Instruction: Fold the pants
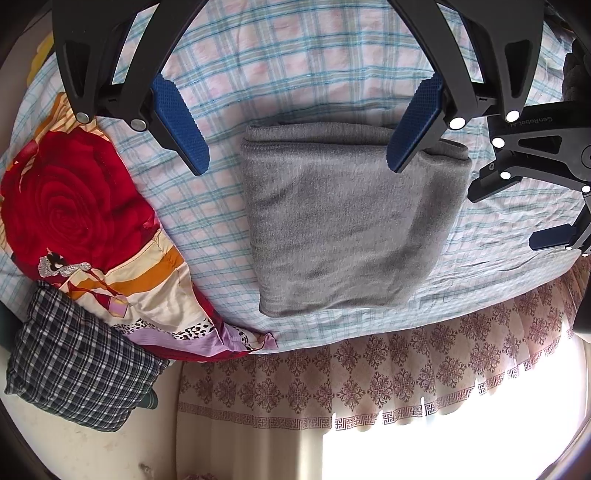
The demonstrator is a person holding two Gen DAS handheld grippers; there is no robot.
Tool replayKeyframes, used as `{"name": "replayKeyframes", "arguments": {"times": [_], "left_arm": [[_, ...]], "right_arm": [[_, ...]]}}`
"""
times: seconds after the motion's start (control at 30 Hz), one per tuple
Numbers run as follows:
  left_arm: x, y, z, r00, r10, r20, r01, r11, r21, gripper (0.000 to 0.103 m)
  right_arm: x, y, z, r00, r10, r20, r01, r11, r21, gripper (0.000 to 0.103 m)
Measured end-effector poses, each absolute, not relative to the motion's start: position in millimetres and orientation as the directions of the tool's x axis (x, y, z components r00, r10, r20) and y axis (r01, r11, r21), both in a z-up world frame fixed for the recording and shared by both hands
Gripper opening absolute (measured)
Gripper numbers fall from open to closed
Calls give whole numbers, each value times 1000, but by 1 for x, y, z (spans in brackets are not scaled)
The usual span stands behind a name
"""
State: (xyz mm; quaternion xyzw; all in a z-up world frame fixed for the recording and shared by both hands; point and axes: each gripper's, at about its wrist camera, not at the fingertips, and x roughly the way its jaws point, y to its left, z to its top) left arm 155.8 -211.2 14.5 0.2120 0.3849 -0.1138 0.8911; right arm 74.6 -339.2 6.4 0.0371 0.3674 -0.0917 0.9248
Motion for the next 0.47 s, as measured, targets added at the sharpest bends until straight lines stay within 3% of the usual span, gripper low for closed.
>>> {"name": "replayKeyframes", "arguments": {"times": [0.23,0.47], "left_arm": [[155,-207,13,670,-62,-739,383,883,273,100],[172,-148,-15,581,-4,-814,290,935,202,100]], "right_arm": [[77,-340,-1,700,-145,-699,205,979,2,96],[81,-321,-12,685,-84,-724,146,989,24,96]]}}
